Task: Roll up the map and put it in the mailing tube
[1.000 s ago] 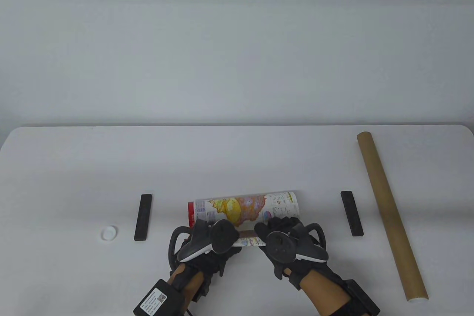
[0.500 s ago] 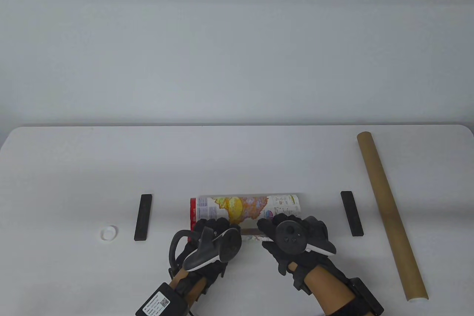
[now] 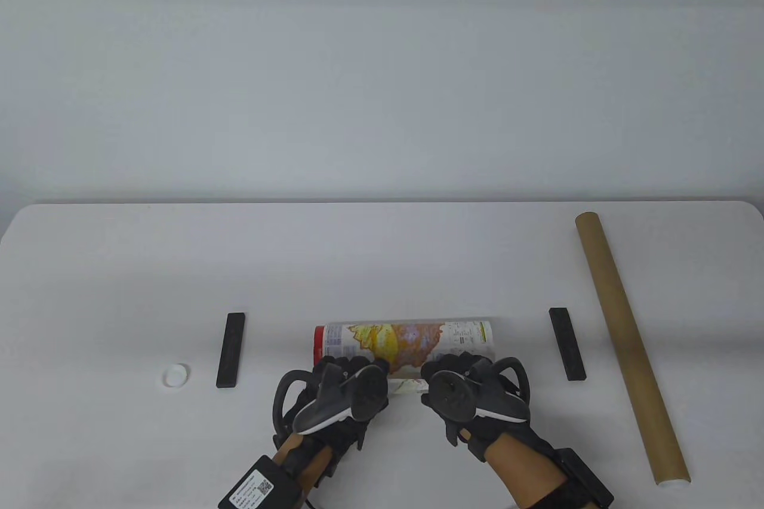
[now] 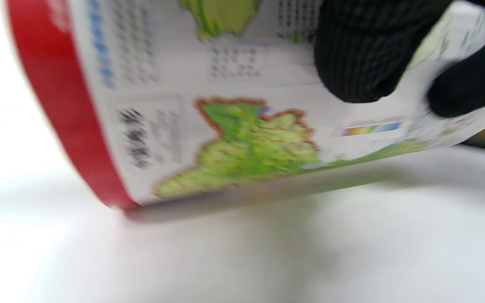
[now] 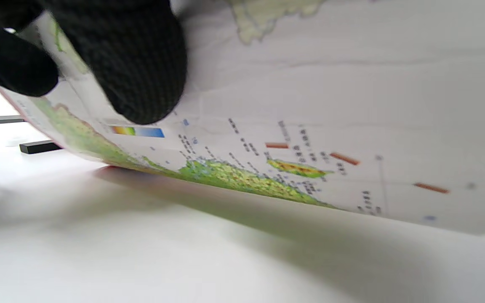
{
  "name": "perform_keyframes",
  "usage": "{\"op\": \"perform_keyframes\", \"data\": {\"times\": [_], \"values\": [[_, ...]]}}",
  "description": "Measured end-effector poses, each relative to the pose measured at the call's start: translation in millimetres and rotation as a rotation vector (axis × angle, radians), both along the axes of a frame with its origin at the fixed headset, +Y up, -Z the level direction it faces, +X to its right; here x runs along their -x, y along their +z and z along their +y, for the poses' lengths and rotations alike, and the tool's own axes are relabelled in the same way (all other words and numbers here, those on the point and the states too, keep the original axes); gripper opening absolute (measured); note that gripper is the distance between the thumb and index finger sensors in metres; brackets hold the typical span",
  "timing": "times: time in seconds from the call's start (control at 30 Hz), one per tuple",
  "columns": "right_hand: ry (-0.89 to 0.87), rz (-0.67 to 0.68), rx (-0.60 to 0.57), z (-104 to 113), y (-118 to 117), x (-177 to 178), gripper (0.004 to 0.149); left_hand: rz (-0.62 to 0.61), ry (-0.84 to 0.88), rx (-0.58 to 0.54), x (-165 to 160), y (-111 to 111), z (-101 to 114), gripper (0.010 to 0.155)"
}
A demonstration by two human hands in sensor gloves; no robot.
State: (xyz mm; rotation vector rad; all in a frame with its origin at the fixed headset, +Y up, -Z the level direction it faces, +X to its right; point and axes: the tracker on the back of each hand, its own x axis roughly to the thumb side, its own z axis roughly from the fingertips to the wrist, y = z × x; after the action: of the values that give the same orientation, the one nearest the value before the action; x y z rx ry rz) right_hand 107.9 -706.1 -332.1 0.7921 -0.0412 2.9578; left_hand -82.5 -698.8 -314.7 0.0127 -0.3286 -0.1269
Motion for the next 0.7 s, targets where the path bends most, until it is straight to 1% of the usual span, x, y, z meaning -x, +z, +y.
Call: {"op": "perform_keyframes", "data": {"times": [0.07,0.1,0.17,0.27,0.3,0.33,0.4,0.47,0.5,0.53,0.57,0.6,0.63,0.67,0.7], "values": [[-0.063,-0.009,0.058,-1,-4,-4,0.048,0.021,-0.026,-0.055,-2,3,1,0.064],[-0.121,-0.012,0.113,-2,-6,-7,0.048,0.018,-0.002,-0.06,-2,3,0,0.064],[-0.161,-0.002,0.158,-2,-7,-9,0.048,0.014,0.04,-0.063,-1,1,-1,0.064],[-0.141,0.032,0.149,-1,-5,-7,0.051,0.012,0.068,-0.068,2,-1,-1,0.062],[-0.118,0.041,0.098,1,-2,-6,0.055,0.014,0.082,-0.045,3,-3,-2,0.062],[-0.109,0.044,0.079,1,-1,-5,0.057,0.022,0.093,-0.028,4,-4,-2,0.06],[-0.055,0.062,0.019,3,4,-2,0.065,0.04,0.127,0.048,6,-8,-4,0.057],[0.006,0.078,-0.078,6,10,3,0.07,0.079,0.207,0.222,11,-15,-8,0.051],[0.02,0.083,-0.106,7,11,4,0.07,0.104,0.243,0.291,14,-17,-9,0.048],[0.048,0.092,-0.131,7,13,6,0.07,0.11,0.306,0.4,16,-19,-11,0.046],[0.074,0.092,-0.135,7,13,7,0.068,0.112,0.321,0.438,17,-19,-12,0.046],[0.094,0.093,-0.129,6,12,8,0.066,0.108,0.301,0.466,15,-19,-12,0.046],[0.083,0.083,-0.118,5,11,8,0.059,0.1,0.279,0.452,14,-18,-11,0.047],[0.065,0.083,-0.096,3,9,8,0.057,0.093,0.243,0.407,11,-16,-11,0.048],[0.068,0.082,-0.059,2,7,7,0.054,0.088,0.215,0.386,9,-15,-11,0.05]]}}
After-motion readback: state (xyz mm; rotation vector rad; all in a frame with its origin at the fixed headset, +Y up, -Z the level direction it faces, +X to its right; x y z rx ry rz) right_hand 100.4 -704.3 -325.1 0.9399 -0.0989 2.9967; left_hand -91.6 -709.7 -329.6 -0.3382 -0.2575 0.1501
